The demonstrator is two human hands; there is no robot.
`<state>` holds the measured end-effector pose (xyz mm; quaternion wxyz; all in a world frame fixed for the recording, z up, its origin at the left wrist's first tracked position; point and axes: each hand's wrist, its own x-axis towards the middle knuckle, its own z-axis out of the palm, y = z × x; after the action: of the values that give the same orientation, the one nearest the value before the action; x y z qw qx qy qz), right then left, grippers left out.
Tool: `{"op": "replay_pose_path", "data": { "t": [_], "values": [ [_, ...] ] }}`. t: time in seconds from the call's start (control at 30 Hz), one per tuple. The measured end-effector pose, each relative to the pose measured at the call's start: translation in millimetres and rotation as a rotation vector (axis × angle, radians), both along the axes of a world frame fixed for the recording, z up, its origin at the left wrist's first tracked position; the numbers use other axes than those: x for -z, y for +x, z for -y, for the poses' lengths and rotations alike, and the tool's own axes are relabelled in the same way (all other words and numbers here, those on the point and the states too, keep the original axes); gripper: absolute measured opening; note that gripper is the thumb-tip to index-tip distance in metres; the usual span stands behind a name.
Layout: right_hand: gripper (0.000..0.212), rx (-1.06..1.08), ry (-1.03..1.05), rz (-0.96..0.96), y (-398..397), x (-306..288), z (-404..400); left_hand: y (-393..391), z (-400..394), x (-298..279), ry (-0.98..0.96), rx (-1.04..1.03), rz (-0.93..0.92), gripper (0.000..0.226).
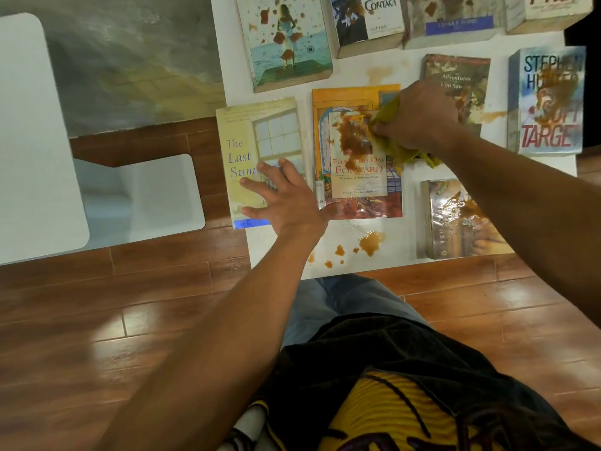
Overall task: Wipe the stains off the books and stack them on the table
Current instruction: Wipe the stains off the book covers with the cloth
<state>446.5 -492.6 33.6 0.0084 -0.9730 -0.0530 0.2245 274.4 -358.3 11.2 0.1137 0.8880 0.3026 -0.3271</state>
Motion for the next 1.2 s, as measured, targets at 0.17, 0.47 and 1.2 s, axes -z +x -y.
{"op": "replay_pose_path", "data": {
  "t": [0.17, 0.47, 1.2],
  "values": [
    [0.073, 0.025, 0.014, 0.047, 11, 3, -3, 0, 1, 2, -0.006, -0.001, -0.007, 0.135],
    [0.076, -0.038, 0.015, 0.011, 15, 5, -12, -1, 0, 3, 0.014, 0.003, -0.004, 0.135],
    [0.080, 0.012, -0.009, 0.019, 19, 8, -17, 0, 1, 1, 0.009, 0.009, -0.011, 0.133]
  ]
}}
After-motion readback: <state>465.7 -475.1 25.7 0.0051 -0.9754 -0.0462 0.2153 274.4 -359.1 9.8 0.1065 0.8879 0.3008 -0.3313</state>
